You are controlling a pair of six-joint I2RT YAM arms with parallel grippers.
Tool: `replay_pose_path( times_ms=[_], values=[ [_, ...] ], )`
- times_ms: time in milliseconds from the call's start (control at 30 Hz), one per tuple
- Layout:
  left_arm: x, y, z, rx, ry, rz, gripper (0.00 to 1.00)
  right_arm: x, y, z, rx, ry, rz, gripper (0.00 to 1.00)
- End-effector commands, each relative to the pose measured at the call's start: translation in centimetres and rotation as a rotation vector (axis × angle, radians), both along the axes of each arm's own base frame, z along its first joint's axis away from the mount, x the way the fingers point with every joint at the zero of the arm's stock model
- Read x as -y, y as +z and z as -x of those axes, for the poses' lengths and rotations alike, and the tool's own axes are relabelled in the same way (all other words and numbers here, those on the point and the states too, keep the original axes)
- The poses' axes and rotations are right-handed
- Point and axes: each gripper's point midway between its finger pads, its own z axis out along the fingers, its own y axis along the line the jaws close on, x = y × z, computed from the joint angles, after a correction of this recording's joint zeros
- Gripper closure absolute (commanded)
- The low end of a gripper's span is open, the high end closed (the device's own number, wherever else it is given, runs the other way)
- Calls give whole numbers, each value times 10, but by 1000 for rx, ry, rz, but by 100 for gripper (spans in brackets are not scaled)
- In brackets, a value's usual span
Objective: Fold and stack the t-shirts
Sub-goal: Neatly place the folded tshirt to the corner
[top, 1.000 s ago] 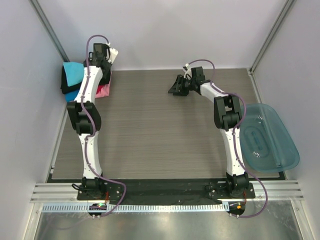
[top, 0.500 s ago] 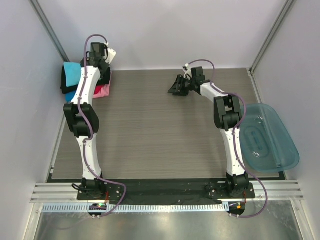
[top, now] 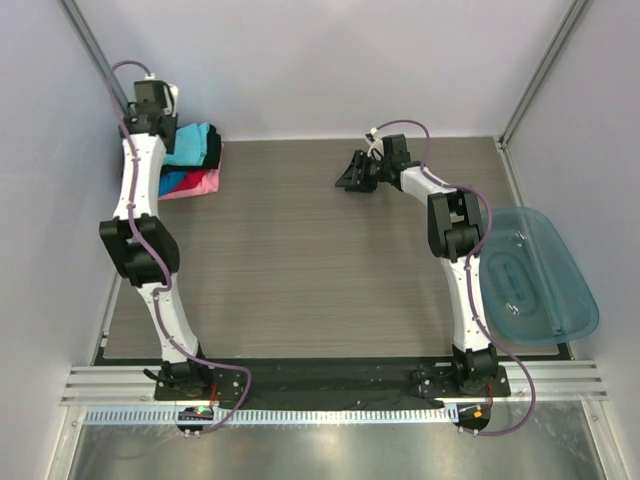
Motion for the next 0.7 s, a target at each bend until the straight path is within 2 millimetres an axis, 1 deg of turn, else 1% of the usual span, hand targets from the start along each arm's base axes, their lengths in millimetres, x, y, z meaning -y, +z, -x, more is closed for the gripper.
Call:
replay_pose_path(
  times_ms=[0,33,67,100,133,167,200,233,267,300,333,367,400,433,467,533,600,667],
  values=[
    [-29,16,21,66,119,73,57,-2,1,5,-1,6,10,48],
    [-40,14,26,66,141,103,57,-1,-2,5,-7,5,11,48],
    [-42,14,27,73,150,136,59,-1,-3,5,-8,4,13,48],
    [-36,4,26,71,150,231,59,-1,-7,7,-18,3,14,48],
    [-46,3,30,77,172,269,59,-1,-7,7,-21,4,14,48],
    [-47,-5,31,78,186,296,57,-1,-8,7,-23,4,14,48],
    [-47,-3,32,97,187,324,56,-1,-8,7,-22,3,15,48],
    [-47,-5,33,120,222,374,56,-1,-9,8,-25,3,16,48],
    [-56,-4,33,158,261,397,53,-1,-10,8,-28,2,16,48],
    [-58,-10,39,164,302,420,54,-2,-10,8,-24,4,18,48],
    [-63,-12,40,201,386,462,54,-2,-11,9,-27,5,20,48],
    [-71,-14,43,217,432,483,55,-2,-13,11,-32,6,23,48],
    [-71,-19,42,221,454,507,56,-3,-14,12,-32,8,25,48],
    [-70,-22,40,242,493,569,58,-5,-15,13,-32,12,26,48],
    [-69,-22,39,255,506,606,59,-5,-16,14,-37,14,29,48],
    [-70,-18,33,282,528,655,59,-7,-16,17,-35,22,36,48],
    [-64,-15,26,302,532,715,59,-8,-18,19,-34,29,45,48],
    [-63,-14,19,316,532,750,55,-11,-21,25,-43,39,52,48]
  ],
)
